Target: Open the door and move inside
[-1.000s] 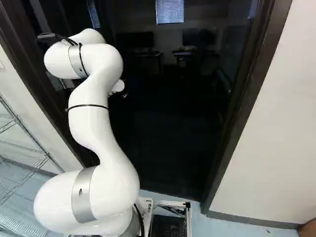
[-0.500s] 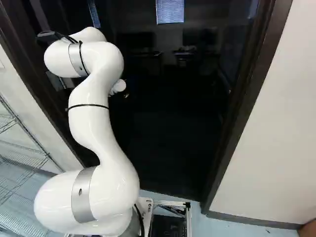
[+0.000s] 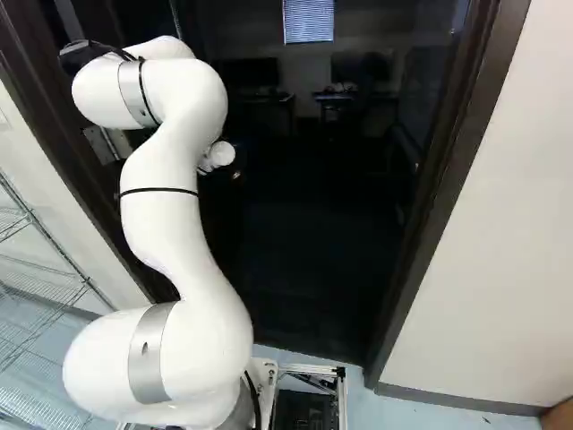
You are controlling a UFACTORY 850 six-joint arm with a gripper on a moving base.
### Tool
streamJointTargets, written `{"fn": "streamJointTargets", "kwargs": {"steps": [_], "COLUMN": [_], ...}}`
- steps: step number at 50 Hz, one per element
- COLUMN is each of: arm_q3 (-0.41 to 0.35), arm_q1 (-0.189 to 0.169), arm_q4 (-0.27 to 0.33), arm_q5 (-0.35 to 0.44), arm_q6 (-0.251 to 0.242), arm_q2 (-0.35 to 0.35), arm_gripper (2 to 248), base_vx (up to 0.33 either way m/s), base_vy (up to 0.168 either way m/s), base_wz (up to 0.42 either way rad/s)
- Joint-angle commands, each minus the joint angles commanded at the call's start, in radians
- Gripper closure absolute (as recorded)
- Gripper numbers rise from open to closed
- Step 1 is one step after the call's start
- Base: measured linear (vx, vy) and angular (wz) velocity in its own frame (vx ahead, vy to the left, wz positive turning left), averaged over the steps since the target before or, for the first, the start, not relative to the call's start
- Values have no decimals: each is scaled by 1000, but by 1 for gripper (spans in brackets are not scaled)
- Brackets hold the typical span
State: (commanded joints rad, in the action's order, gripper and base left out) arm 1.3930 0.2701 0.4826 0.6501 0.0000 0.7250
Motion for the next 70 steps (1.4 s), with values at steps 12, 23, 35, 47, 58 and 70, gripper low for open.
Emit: {"fn": "streamJointTargets", "kwargs": {"steps": [12,23,35,47,58,70], "arm_q3": [-78,-148,-223,-297,-362,-433], "arm_q1": [-18,-35,-52,-69,-84,-100], "arm_q4": [-8,-17,-35,-69,-108,-152], "arm_q5": [0,0,0,0,0,0], "arm_q6": [0,0,0,0,0,0], "arm_q2": [-57,-108,-165,-220,-271,-327], "arm_gripper": [3,3,3,3,3,3], "base_vx": [0,0,0,0,0,0], "base_vy": [0,0,0,0,0,0], "base_wz": [0,0,0,0,0,0]}}
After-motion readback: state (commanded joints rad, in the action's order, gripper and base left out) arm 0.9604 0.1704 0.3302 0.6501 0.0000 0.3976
